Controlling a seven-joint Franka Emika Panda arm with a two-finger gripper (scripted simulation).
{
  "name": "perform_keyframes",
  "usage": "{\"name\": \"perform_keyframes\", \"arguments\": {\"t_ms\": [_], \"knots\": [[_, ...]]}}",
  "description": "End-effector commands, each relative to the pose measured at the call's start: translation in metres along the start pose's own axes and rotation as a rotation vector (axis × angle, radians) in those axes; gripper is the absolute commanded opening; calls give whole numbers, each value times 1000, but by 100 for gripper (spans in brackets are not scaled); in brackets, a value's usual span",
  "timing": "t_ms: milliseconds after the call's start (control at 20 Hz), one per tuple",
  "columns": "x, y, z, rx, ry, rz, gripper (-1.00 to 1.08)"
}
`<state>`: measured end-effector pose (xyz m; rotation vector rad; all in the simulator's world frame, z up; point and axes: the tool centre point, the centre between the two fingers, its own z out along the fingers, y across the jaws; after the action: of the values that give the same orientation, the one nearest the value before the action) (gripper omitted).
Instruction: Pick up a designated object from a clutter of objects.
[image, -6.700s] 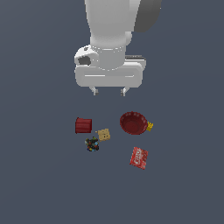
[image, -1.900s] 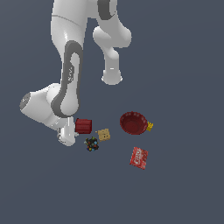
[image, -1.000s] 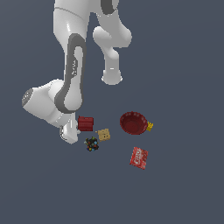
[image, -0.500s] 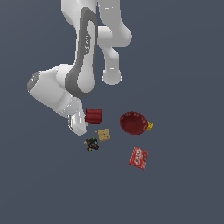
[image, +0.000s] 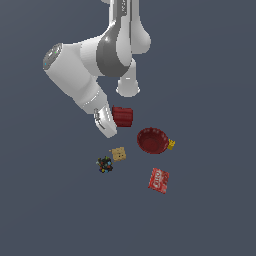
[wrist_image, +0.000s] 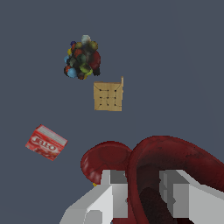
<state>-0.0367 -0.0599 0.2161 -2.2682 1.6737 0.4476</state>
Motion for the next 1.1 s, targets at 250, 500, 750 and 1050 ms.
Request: {"name": "perform_keyframes", "arguments": {"t_ms": [250, 500, 750, 1050], "knots": [[-89, -8, -44, 1, 2, -1, -100], [-147, -14, -72, 1, 2, -2, -100], [-199, -20, -99, 2, 1, -2, -100], [-245, -28, -123, 4, -1, -2, -100]]}}
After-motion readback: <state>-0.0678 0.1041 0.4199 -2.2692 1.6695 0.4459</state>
